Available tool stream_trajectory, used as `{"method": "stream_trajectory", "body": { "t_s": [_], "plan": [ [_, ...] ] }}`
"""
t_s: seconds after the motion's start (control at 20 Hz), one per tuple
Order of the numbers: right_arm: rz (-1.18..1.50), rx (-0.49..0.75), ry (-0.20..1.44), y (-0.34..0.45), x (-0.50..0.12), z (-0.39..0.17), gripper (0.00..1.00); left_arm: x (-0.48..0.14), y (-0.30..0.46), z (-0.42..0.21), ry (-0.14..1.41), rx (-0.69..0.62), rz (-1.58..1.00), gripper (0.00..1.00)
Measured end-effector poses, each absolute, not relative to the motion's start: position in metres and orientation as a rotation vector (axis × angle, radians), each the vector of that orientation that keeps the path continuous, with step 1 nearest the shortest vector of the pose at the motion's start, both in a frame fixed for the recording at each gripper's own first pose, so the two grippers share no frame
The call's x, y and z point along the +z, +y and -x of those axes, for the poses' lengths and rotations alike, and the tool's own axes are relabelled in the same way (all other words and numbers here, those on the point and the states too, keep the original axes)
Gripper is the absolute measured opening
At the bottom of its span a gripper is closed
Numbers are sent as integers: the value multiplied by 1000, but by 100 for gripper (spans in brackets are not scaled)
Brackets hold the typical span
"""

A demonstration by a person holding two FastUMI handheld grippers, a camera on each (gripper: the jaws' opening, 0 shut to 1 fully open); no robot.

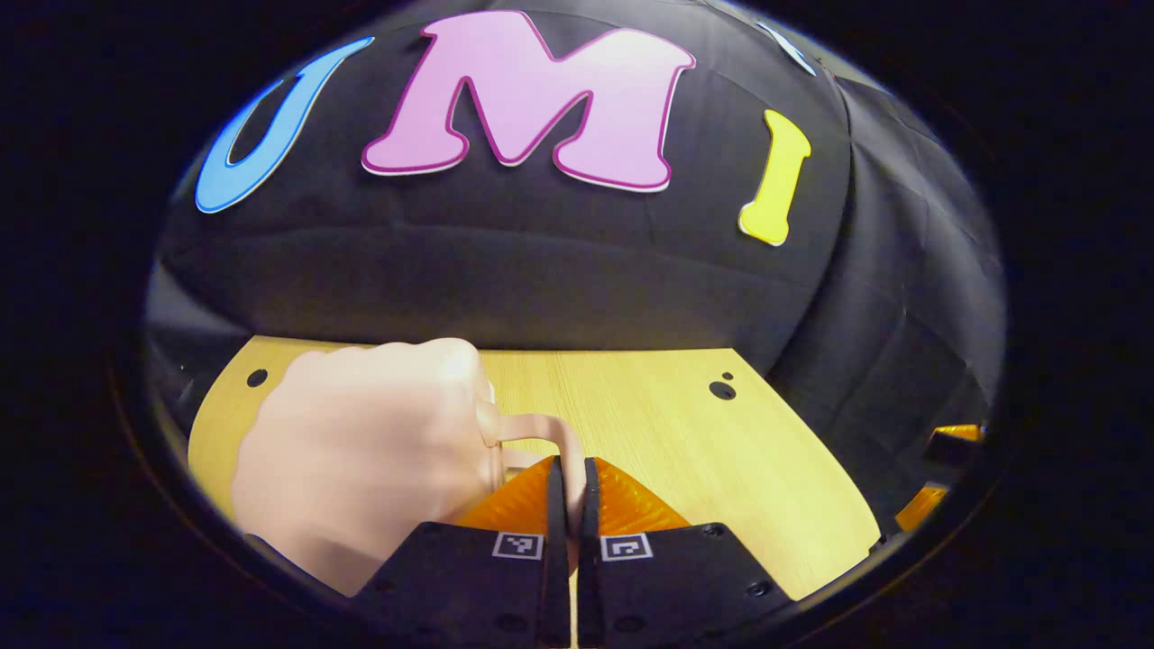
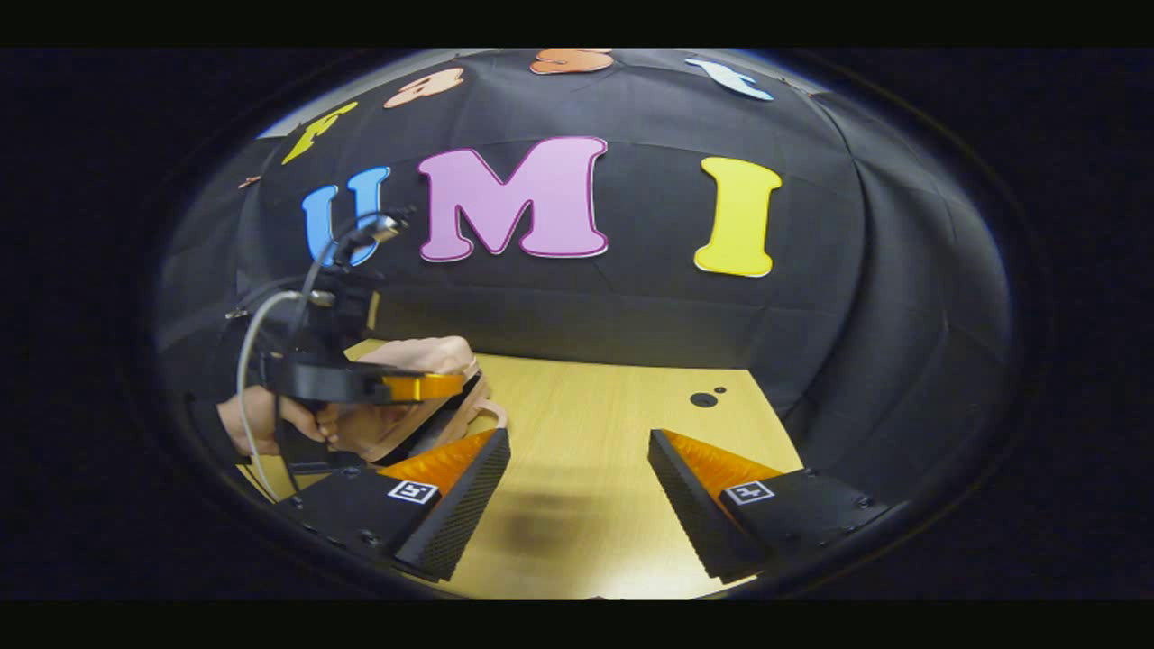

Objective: First open the suitcase, pack the skin care products into it, and then close the suitcase.

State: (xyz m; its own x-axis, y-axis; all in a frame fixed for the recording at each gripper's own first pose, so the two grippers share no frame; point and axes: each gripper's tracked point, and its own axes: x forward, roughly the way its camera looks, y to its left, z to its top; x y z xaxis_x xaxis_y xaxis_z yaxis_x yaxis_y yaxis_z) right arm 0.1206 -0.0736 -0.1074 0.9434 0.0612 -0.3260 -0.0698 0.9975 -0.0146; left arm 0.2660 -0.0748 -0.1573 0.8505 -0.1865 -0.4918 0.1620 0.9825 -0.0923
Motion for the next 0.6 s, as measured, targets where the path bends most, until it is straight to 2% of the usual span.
{"method": "stream_trajectory", "body": {
  "t_s": [0.1, 0.25, 0.3, 0.35, 0.4, 0.45, 0.5, 0.55, 0.6],
  "plan": [
    [19, 49, 327, -77, -107, -117, 99, -181, -86, -263, 564, -193, 69, 11],
    [-4, 36, 327, -76, -103, -109, 99, -171, -89, -262, 523, -183, 106, 18],
    [1, 29, 317, -75, -99, -106, 99, -160, -85, -258, 507, -185, 116, 29],
    [6, 22, 301, -76, -92, -103, 99, -150, -86, -253, 488, -199, 134, 27],
    [7, 20, 287, -72, -86, -100, 99, -132, -80, -241, 467, -206, 151, 42],
    [1, 16, 276, -69, -80, -97, 99, -114, -71, -228, 438, -203, 160, 40],
    [-10, 12, 266, -64, -74, -92, 98, -94, -61, -215, 395, -198, 162, 67],
    [-25, 8, 254, -59, -66, -87, 95, -70, -48, -196, 346, -196, 153, 74],
    [-38, 5, 242, -53, -59, -81, 99, -48, -36, -184, 287, -185, 135, 95]
  ]
}}
